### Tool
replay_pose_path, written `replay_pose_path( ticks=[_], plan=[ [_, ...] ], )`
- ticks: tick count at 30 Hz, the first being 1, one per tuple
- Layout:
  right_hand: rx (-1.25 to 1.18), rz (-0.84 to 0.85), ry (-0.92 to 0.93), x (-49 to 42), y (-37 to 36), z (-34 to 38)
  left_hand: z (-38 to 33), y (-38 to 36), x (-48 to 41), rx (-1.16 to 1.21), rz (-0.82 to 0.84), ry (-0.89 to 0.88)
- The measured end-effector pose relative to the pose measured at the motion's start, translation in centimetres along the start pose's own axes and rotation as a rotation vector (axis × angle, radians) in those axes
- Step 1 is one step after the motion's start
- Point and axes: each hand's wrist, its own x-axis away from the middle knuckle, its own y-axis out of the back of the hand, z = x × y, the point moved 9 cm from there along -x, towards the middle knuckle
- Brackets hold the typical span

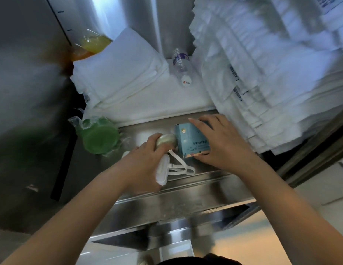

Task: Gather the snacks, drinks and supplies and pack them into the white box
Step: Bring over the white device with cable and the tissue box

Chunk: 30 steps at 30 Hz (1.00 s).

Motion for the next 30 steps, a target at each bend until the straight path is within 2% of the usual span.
replay_pose_path(
  ticks=[7, 11, 15, 22, 30],
  plan=[
    [0.014, -0.025, -0.02, 0.6, 0.1, 0.1, 0.1, 0.1, 0.3, -0.01, -0.015, -0.026],
    [0.013, -0.024, -0.008, 0.9, 0.0, -0.2, 0.3, 0.4, 0.5, 0.1, -0.03, 0.018],
    [0.024, -0.022, 0.027, 0.8, 0.0, -0.4, 0.4, 1.4, 0.9, 0.173, -0.077, 0.095],
    [-0.006, -0.017, 0.07, 0.7, 0.3, -1.4, -2.5, 1.3, 3.1, -0.029, -0.177, 0.281],
    [-0.059, -0.012, 0.169, 1.2, 0.6, -0.3, -4.7, 1.5, 8.8, -0.077, -0.277, 0.5]
  ],
)
